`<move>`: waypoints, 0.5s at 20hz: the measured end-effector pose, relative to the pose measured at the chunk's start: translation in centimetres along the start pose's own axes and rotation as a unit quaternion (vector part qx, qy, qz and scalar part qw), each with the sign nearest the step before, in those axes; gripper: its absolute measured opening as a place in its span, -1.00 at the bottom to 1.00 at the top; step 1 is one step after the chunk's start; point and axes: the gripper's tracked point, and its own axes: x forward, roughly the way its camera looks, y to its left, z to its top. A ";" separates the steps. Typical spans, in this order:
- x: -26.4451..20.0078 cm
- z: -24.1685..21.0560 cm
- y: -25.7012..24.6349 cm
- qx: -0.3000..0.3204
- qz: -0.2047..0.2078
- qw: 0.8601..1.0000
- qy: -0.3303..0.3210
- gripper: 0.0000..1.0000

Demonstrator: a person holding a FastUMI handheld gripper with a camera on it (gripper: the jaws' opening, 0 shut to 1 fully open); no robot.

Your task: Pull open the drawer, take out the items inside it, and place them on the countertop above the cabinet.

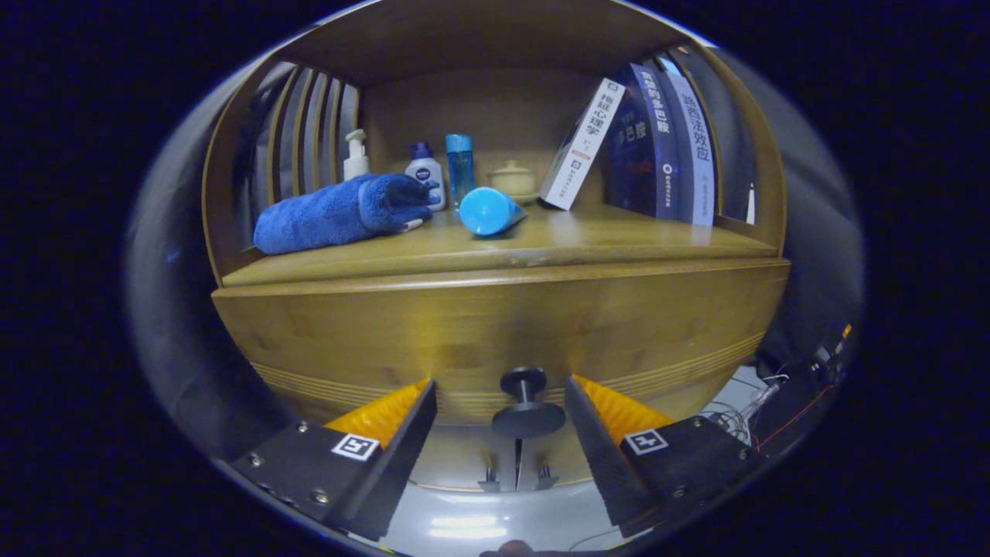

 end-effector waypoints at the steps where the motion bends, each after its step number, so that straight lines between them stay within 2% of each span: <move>1: -0.6 0.3 0.0 0.002 0.001 1.000 -0.004 0.99; 5: -4.5 0.2 -0.3 -0.009 0.002 1.000 -0.007 0.99; 10: -12.1 0.1 -1.5 -0.001 -0.002 1.000 -0.027 0.98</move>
